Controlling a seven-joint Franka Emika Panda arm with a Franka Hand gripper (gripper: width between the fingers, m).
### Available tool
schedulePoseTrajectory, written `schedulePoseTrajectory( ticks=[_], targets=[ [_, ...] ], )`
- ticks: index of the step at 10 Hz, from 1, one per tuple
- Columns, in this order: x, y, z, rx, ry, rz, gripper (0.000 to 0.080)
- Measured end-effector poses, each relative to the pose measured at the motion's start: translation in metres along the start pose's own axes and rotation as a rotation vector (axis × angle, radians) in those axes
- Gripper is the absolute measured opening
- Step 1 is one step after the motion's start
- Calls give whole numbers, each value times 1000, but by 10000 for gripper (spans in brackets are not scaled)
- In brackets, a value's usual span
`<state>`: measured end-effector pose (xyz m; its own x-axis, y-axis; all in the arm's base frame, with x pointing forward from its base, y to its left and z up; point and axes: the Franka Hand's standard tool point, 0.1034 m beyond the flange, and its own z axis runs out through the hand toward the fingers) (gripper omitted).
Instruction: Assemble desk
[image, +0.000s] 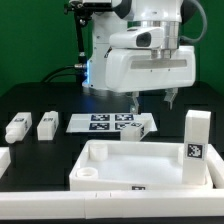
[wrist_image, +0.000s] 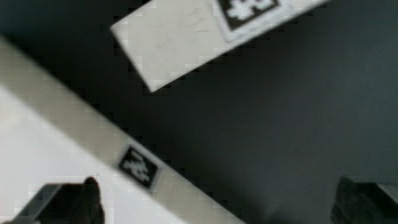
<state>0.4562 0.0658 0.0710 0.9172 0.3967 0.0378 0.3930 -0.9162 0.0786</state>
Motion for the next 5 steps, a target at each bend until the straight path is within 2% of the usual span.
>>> schedulePoseTrajectory(
  ticks=[5],
  targets=[
    [0, -1, 2, 22, 11, 292, 649]
  ],
)
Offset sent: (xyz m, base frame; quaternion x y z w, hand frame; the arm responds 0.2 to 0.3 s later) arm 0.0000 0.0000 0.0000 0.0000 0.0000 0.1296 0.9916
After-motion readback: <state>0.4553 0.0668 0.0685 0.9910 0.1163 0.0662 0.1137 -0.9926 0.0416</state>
